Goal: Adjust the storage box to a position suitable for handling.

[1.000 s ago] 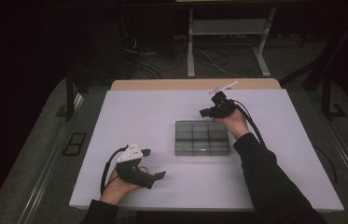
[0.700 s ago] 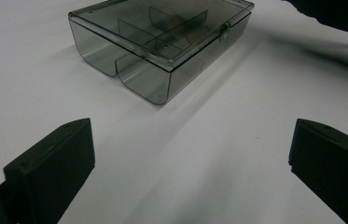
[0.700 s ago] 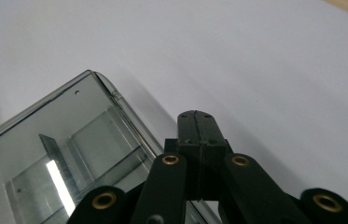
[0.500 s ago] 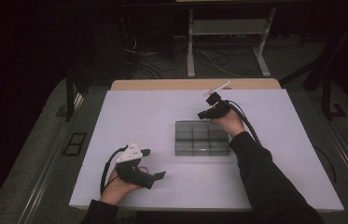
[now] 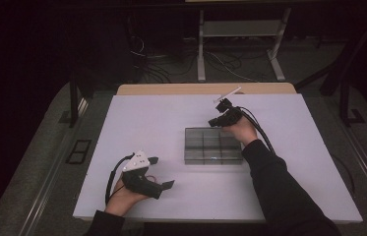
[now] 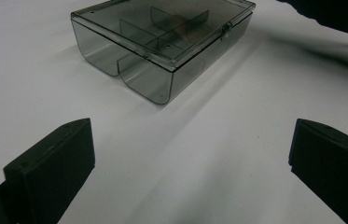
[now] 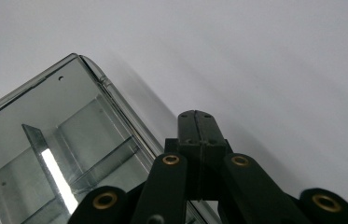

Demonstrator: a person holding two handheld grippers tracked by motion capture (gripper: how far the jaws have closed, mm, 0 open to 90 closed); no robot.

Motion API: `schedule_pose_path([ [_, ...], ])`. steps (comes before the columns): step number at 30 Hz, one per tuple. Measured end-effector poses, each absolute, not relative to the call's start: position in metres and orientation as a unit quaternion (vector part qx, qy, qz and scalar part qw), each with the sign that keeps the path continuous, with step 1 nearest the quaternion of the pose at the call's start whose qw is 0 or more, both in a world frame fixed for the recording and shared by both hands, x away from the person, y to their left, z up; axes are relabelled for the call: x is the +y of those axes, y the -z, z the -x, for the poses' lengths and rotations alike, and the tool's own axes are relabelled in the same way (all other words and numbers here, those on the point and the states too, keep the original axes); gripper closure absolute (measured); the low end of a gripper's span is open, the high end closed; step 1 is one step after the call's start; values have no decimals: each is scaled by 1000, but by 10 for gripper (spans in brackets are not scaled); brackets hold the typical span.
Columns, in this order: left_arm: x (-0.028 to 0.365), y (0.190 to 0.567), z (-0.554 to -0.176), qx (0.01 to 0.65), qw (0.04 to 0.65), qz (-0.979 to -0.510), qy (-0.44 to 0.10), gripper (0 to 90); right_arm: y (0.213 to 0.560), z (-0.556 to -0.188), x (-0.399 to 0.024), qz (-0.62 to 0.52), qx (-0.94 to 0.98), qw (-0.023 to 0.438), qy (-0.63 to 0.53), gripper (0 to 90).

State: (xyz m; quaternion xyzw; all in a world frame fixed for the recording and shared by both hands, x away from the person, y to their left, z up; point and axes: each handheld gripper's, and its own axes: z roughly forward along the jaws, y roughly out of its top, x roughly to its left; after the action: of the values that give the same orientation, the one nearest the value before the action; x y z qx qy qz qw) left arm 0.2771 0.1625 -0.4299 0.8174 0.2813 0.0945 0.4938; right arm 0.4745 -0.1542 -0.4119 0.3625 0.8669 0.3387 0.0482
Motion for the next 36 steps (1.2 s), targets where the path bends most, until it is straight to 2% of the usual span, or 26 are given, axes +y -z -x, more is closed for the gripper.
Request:
schedule_pose_path([
  [36, 162, 430, -276, 281, 493, -817, -98, 0, 411, -439, -154, -334, 882, 32, -330, 896],
])
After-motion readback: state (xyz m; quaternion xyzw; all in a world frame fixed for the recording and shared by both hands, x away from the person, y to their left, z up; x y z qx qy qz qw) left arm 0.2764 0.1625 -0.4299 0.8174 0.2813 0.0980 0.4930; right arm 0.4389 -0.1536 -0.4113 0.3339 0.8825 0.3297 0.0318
